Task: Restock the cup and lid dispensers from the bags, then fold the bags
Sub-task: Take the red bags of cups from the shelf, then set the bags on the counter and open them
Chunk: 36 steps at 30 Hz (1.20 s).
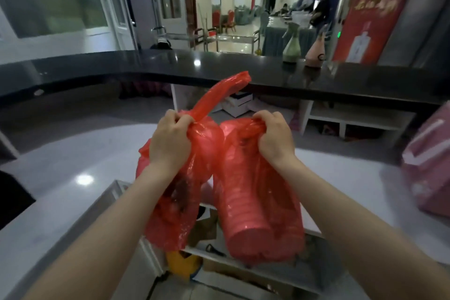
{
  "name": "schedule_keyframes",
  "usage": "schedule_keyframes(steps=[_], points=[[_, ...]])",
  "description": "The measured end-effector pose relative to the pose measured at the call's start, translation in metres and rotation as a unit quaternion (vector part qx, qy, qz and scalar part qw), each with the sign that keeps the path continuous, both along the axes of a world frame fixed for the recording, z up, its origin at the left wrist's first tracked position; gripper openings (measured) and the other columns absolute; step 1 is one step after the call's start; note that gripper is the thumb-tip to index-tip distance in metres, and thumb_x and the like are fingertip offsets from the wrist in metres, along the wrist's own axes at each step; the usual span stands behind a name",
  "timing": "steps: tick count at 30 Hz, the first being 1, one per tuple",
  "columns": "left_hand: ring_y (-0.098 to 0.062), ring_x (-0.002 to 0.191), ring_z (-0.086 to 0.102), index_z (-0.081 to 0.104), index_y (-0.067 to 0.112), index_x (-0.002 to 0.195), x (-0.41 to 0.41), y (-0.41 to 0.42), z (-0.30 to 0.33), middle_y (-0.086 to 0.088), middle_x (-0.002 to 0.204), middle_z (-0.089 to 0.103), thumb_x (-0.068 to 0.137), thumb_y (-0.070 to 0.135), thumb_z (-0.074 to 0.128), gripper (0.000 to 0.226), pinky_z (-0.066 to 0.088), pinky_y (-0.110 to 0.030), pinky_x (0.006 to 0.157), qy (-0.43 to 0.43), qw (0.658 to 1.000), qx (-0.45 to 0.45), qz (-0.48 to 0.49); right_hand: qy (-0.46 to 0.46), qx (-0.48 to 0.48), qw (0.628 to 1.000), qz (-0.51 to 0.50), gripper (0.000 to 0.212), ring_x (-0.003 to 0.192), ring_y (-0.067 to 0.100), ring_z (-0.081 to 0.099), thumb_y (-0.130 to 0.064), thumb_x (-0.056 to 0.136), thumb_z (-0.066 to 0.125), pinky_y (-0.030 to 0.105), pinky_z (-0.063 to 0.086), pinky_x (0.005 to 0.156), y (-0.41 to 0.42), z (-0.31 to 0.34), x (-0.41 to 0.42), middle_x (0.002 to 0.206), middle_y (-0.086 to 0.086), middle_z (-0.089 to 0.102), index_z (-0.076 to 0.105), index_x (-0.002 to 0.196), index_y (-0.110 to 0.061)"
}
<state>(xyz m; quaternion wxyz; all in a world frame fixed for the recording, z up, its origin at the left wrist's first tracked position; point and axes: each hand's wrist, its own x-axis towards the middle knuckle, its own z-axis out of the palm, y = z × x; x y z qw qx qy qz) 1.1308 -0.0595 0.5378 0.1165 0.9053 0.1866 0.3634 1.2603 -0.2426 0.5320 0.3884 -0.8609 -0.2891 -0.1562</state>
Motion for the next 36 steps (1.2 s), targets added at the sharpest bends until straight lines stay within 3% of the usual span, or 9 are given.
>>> schedule_keyframes(steps=[7, 17, 22, 24, 26, 28, 31, 34, 36], points=[[-0.032, 0.096, 0.05, 0.065, 0.012, 0.113, 0.1, 0.045, -0.01, -0.011, 0.102, 0.05, 0.086, -0.002, 0.049, 0.034, 0.044, -0.041, 0.08, 0.049, 0.997, -0.016, -0.053, 0.03, 0.023, 0.995, -0.093, 0.049, 0.095, 0.026, 0.056, 0.007, 0.077, 0.042, 0.029, 0.043, 0.083, 0.017, -0.009, 0.085, 0.101, 0.003, 0.05, 0.065, 0.11, -0.021], [-0.034, 0.091, 0.051, 0.066, 0.007, 0.108, 0.196, 0.078, -0.014, -0.014, 0.1, 0.052, 0.082, -0.008, 0.052, 0.034, 0.049, -0.046, 0.072, 0.002, 0.999, -0.003, -0.04, 0.036, 0.05, 0.991, -0.115, 0.046, 0.093, 0.025, 0.055, 0.006, 0.079, 0.045, 0.026, 0.042, 0.086, 0.044, -0.033, 0.178, 0.1, 0.002, 0.045, 0.066, 0.112, -0.017], [-0.038, 0.093, 0.055, 0.065, 0.01, 0.115, 0.211, 0.085, -0.041, -0.016, 0.107, 0.056, 0.066, -0.006, 0.063, 0.051, 0.049, -0.048, 0.081, 0.056, 0.993, 0.033, -0.095, 0.046, -0.168, 0.98, -0.1, 0.048, 0.111, 0.027, 0.042, -0.018, 0.085, 0.053, 0.037, 0.039, 0.094, 0.049, -0.038, 0.182, 0.12, 0.005, 0.049, 0.053, 0.132, -0.029], [-0.038, 0.112, 0.051, 0.056, 0.016, 0.13, 0.213, 0.088, -0.065, -0.014, 0.125, 0.055, 0.064, 0.004, 0.068, 0.069, 0.042, -0.047, 0.097, 0.118, 0.984, 0.038, -0.127, 0.01, -0.26, 0.959, -0.111, 0.051, 0.118, 0.028, 0.036, -0.029, 0.087, 0.054, 0.041, 0.036, 0.097, 0.054, -0.041, 0.175, 0.134, 0.004, 0.043, 0.046, 0.138, -0.032], [-0.033, 0.139, 0.028, 0.032, 0.028, 0.147, 0.211, 0.09, -0.09, -0.005, 0.149, 0.036, 0.071, 0.021, 0.07, 0.084, 0.02, -0.049, 0.115, 0.207, 0.969, 0.033, -0.13, -0.048, -0.26, 0.957, -0.119, 0.045, 0.122, 0.031, 0.036, -0.032, 0.085, 0.06, 0.046, 0.036, 0.097, 0.062, -0.04, 0.16, 0.141, 0.002, 0.042, 0.056, 0.13, -0.032], [-0.028, 0.147, -0.001, 0.001, 0.04, 0.15, 0.208, 0.093, -0.114, 0.002, 0.16, 0.01, 0.078, 0.036, 0.068, 0.098, -0.004, -0.052, 0.115, 0.284, 0.951, 0.033, -0.12, -0.13, -0.2, 0.966, -0.104, 0.03, 0.115, 0.033, 0.046, -0.026, 0.079, 0.069, 0.048, 0.04, 0.089, 0.073, -0.039, 0.147, 0.131, 0.003, 0.055, 0.07, 0.11, -0.027], [-0.03, 0.144, -0.018, -0.03, 0.047, 0.137, 0.2, 0.098, -0.135, 0.003, 0.16, -0.009, 0.076, 0.045, 0.071, 0.118, -0.019, -0.055, 0.106, 0.327, 0.935, 0.061, -0.119, -0.17, -0.131, 0.977, -0.004, 0.017, 0.097, 0.029, 0.058, -0.014, 0.076, 0.072, 0.044, 0.049, 0.076, 0.092, -0.039, 0.138, 0.105, 0.004, 0.066, 0.075, 0.093, -0.018], [-0.03, 0.144, -0.019, -0.036, 0.048, 0.133, 0.192, 0.11, -0.143, 0.005, 0.16, -0.011, 0.075, 0.043, 0.073, 0.124, -0.02, -0.055, 0.105, 0.315, 0.937, 0.089, -0.124, -0.092, -0.162, 0.98, 0.068, 0.019, 0.097, 0.028, 0.057, -0.01, 0.083, 0.065, 0.045, 0.05, 0.079, 0.116, -0.046, 0.137, 0.103, 0.006, 0.065, 0.073, 0.1, -0.012], [-0.03, 0.145, -0.017, -0.03, 0.05, 0.135, 0.187, 0.121, -0.145, 0.005, 0.16, -0.012, 0.084, 0.032, 0.063, 0.108, -0.018, -0.055, 0.107, 0.305, 0.935, 0.121, -0.133, -0.063, -0.182, 0.977, 0.092, 0.022, 0.099, 0.028, 0.055, -0.009, 0.085, 0.061, 0.043, 0.049, 0.083, 0.133, -0.053, 0.137, 0.106, 0.006, 0.064, 0.071, 0.104, -0.012]])
